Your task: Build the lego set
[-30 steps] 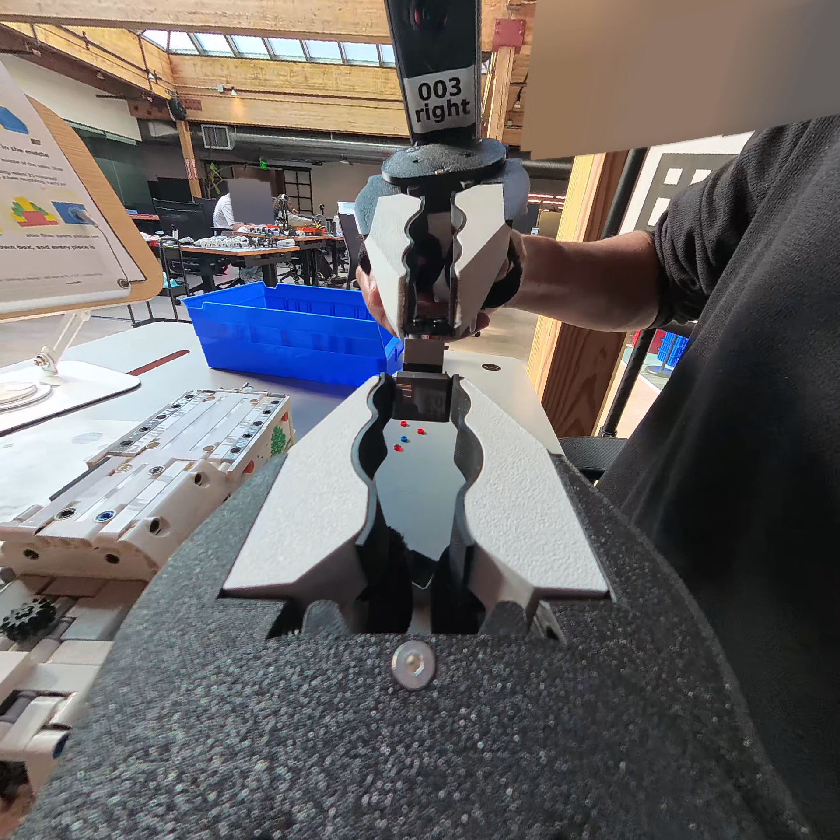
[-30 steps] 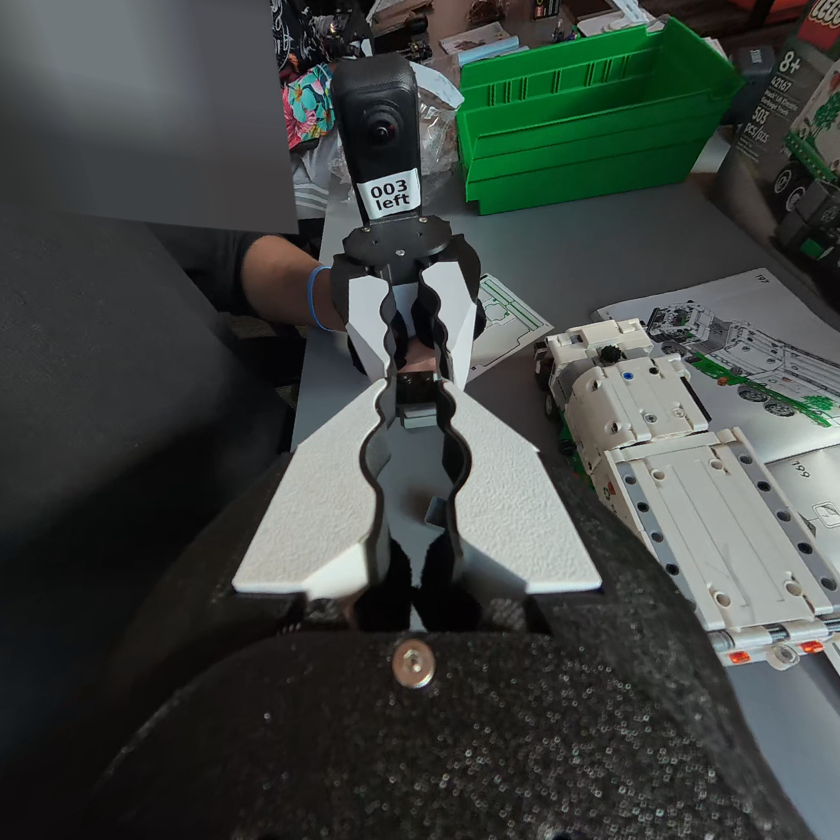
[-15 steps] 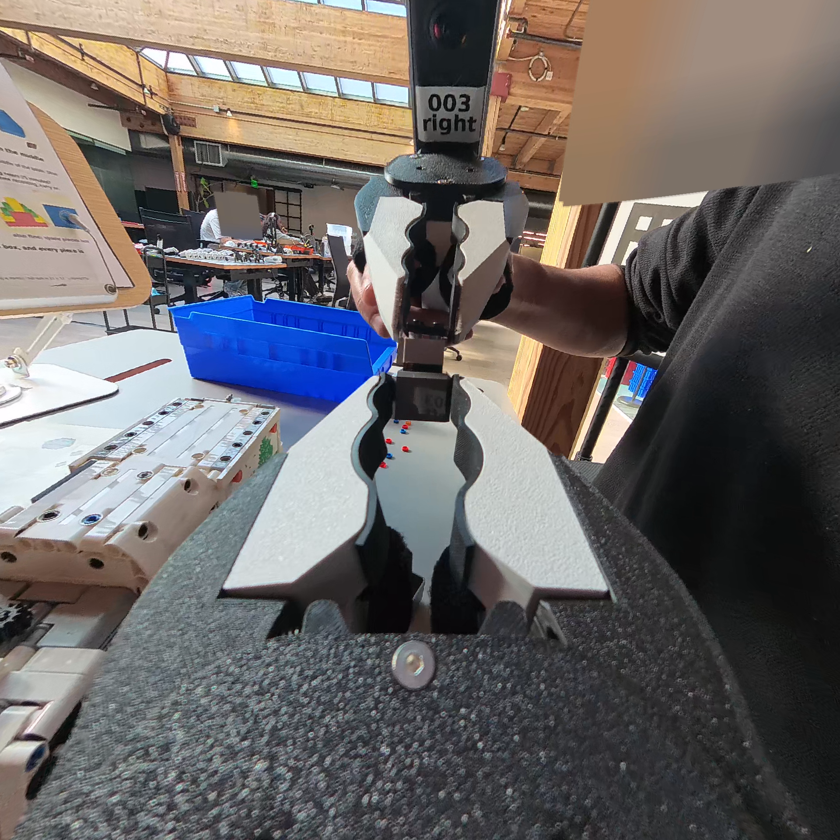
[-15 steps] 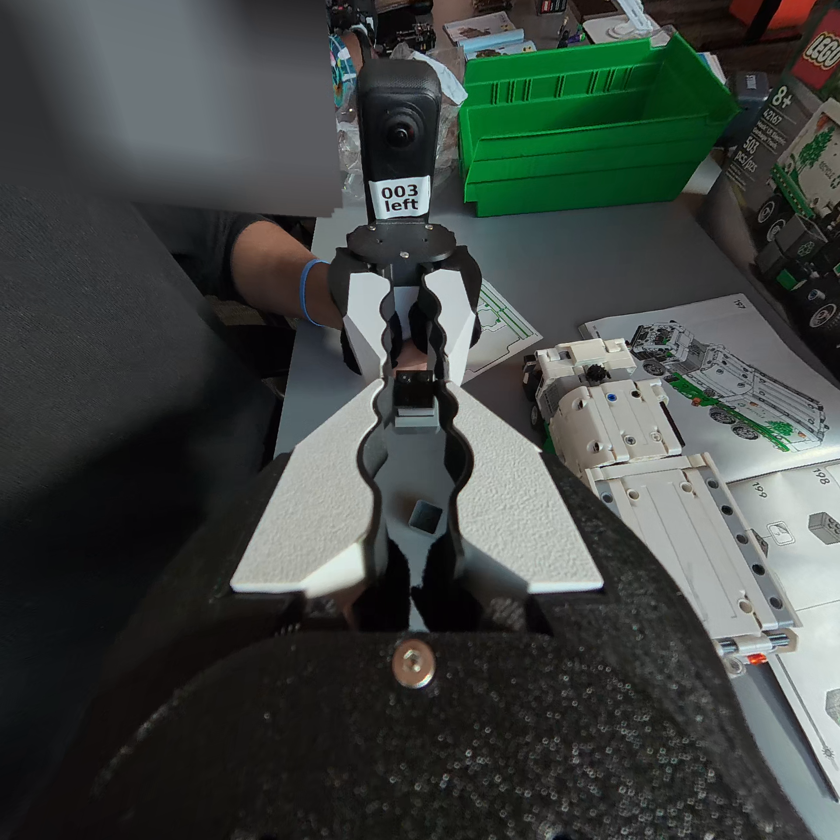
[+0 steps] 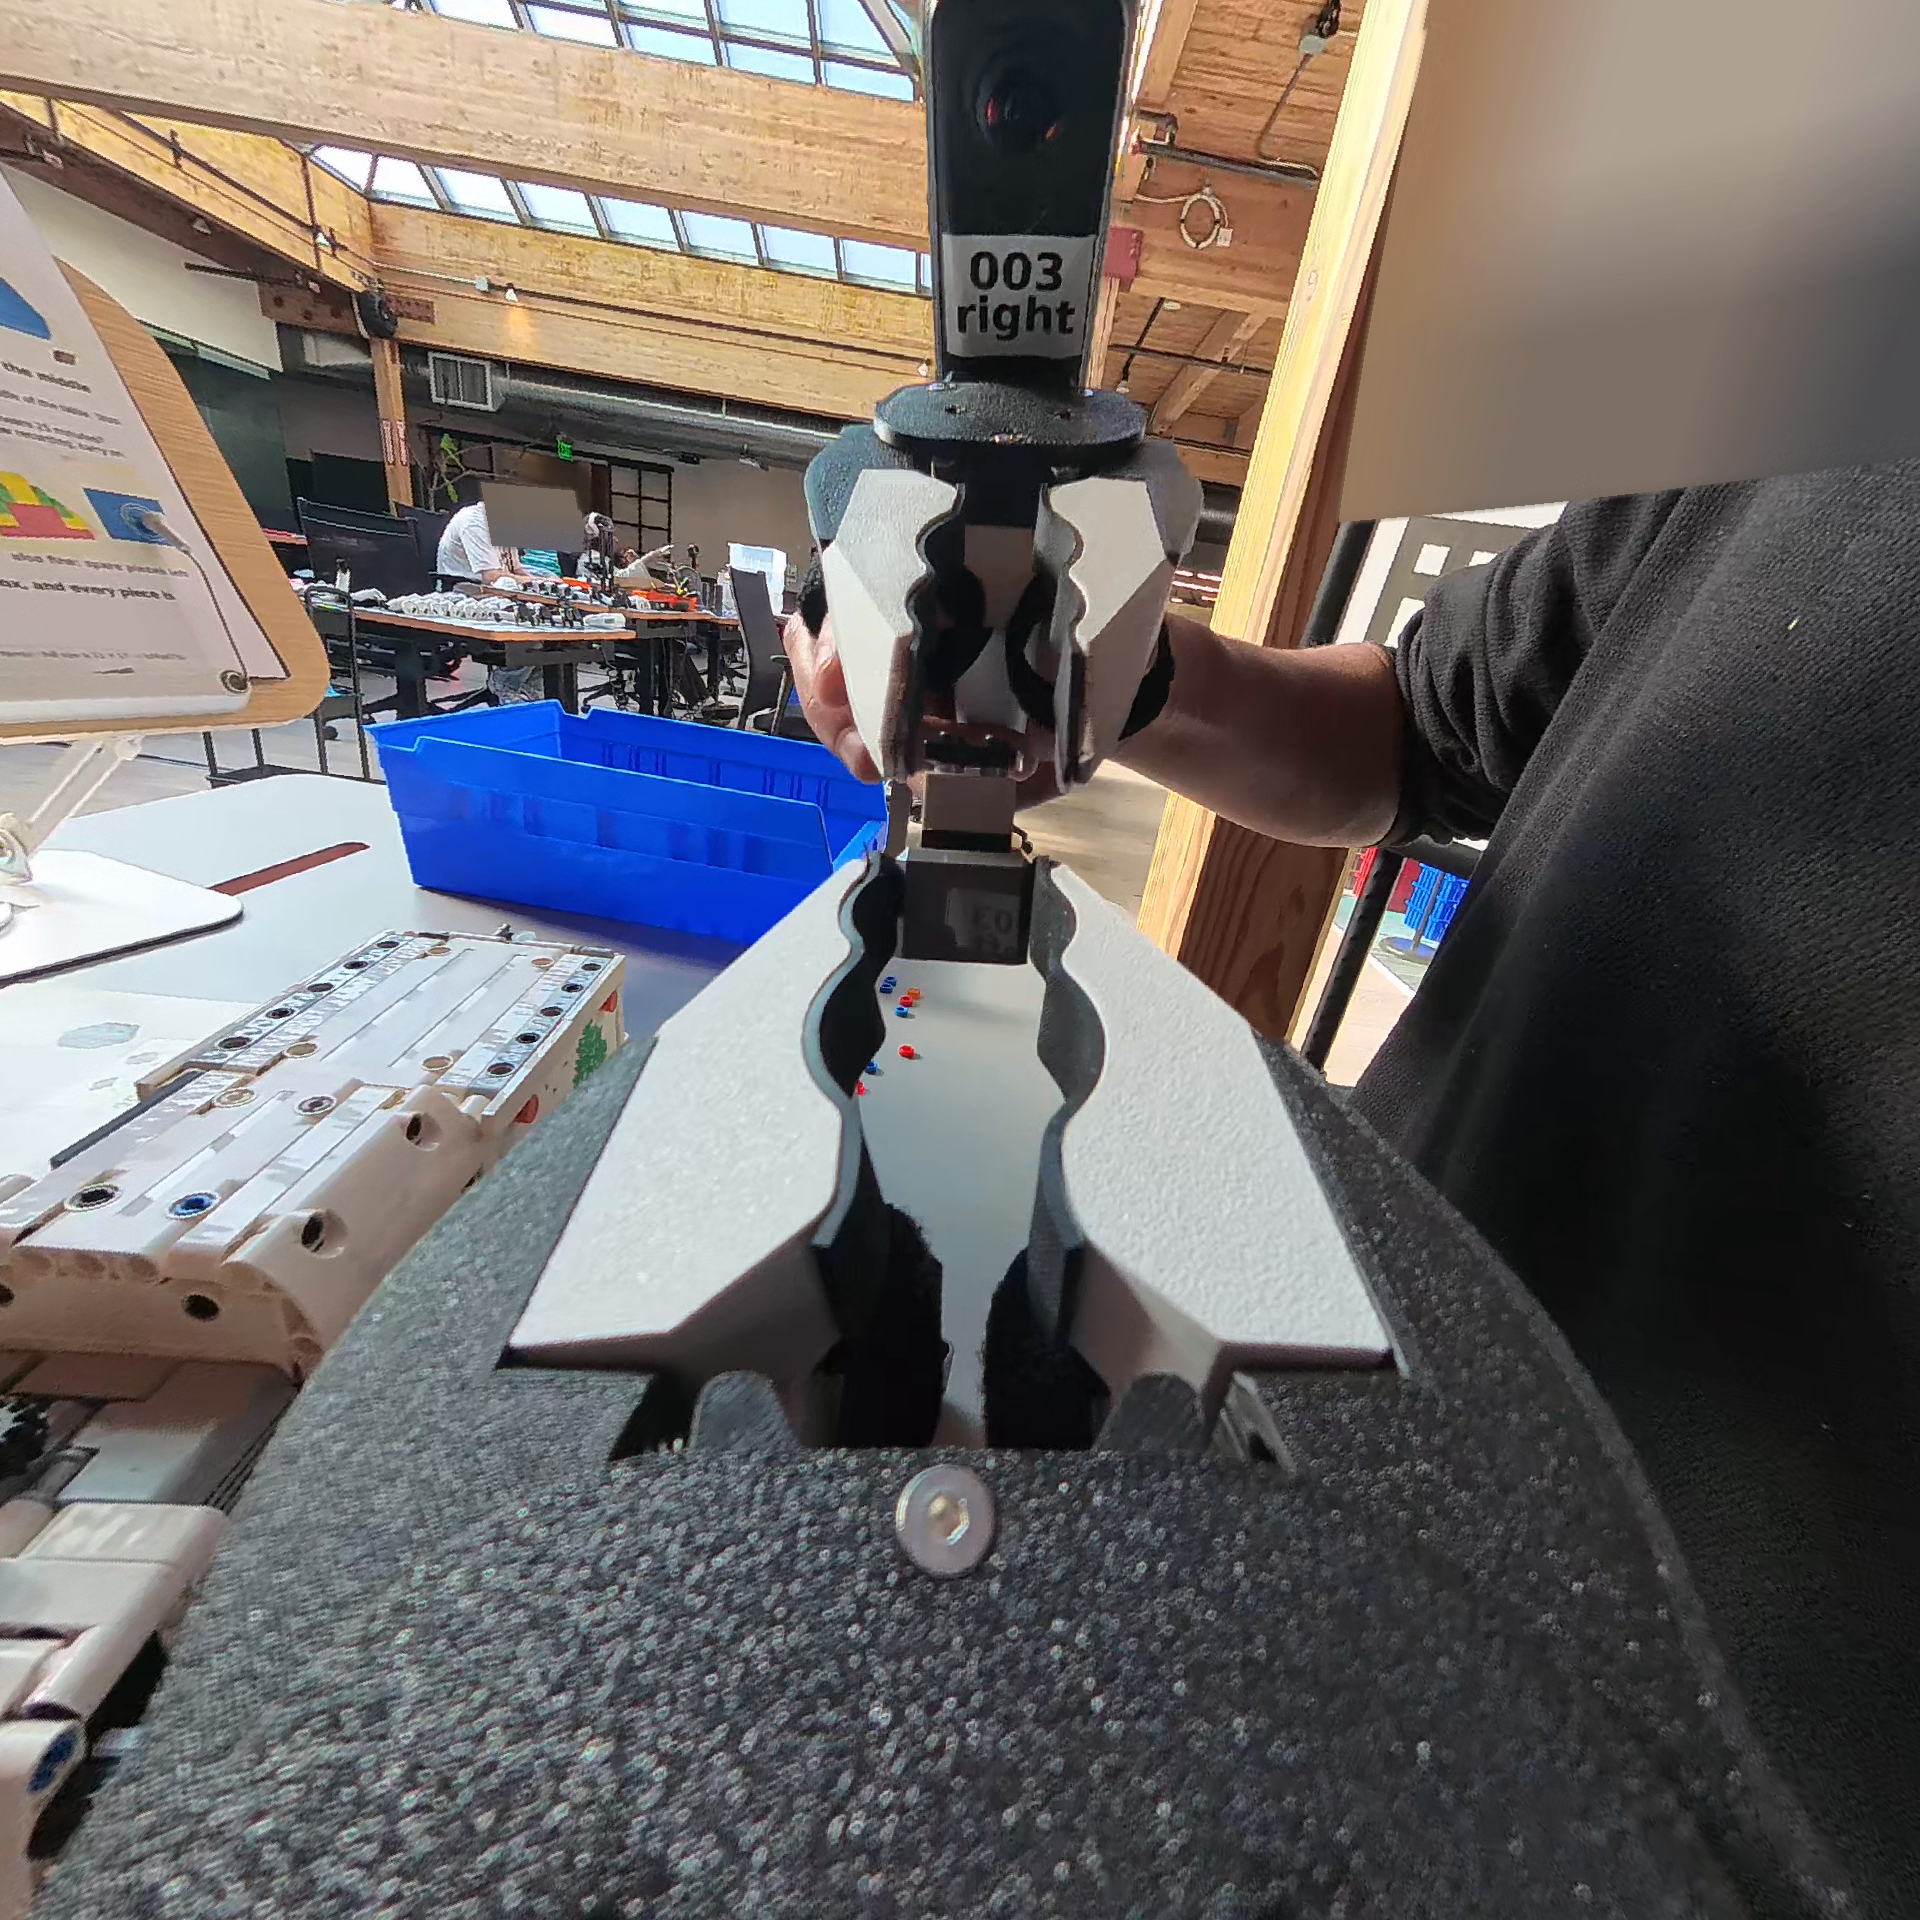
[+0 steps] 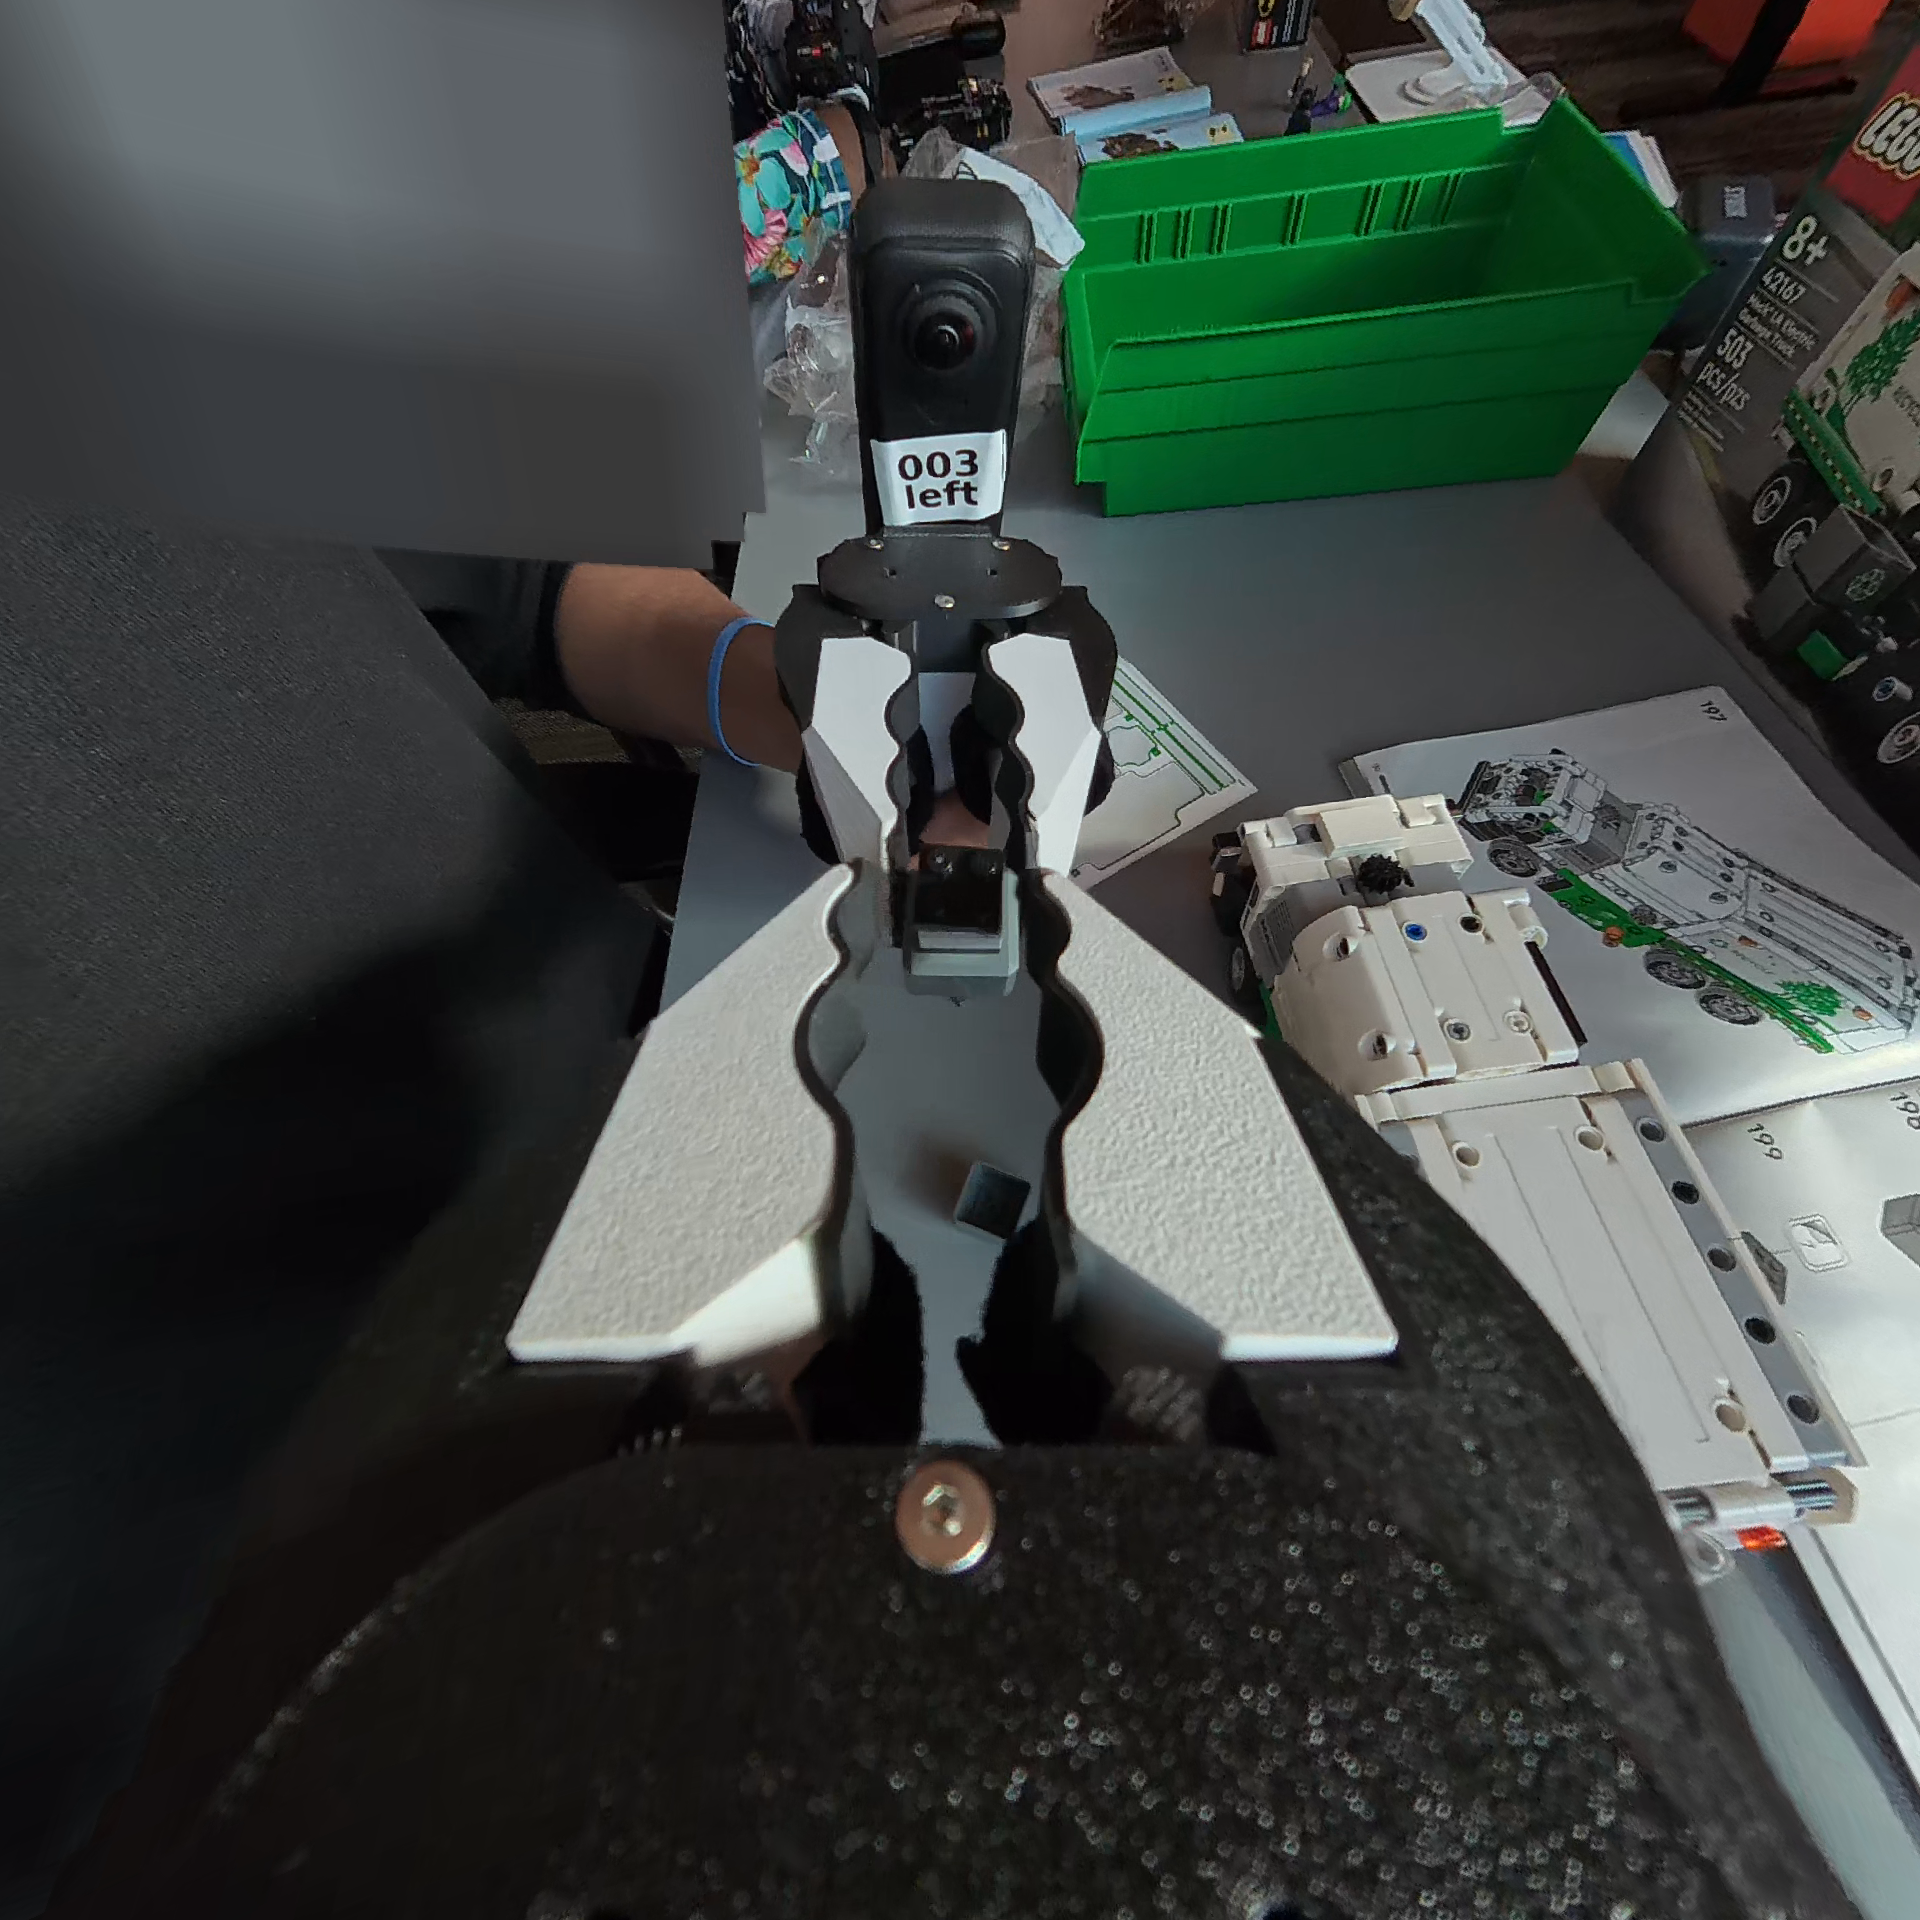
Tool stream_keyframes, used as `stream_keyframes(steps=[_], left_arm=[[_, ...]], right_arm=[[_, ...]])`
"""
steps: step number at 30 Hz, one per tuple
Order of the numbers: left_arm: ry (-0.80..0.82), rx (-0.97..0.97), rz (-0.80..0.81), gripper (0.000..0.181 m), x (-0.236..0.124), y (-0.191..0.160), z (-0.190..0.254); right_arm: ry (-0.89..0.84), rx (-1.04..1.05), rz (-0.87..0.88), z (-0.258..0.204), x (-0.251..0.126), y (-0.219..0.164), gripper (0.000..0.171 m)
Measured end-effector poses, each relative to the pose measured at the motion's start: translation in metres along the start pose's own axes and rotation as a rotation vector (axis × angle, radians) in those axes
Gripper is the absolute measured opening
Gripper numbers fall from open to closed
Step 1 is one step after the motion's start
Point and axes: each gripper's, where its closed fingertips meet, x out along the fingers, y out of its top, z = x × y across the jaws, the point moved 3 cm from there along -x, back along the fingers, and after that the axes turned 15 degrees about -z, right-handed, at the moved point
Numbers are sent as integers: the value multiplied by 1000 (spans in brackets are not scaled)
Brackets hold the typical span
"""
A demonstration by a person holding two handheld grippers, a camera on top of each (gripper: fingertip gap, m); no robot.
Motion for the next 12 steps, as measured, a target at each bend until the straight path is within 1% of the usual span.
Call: stream_keyframes(steps=[2, 4, 8, 9, 12], left_arm=[[4, 5, 5, 24, -1, 1, 0], [6, 14, 1, 24, -1, 1, 1], [15, 31, 7, 24, 0, 1, 2], [17, 32, 10, 24, 0, 2, 2], [34, 48, 3, 24, 0, 1, 2]], right_arm=[[30, 43, 31, 1, -2, 1, 37], [76, 127, 104, 5, -7, 3, 49], [273, 390, 177, 10, -6, -8, 90], [326, 468, 179, 11, -3, -14, 94], [580, 757, 212, 5, 14, -29, 98]])
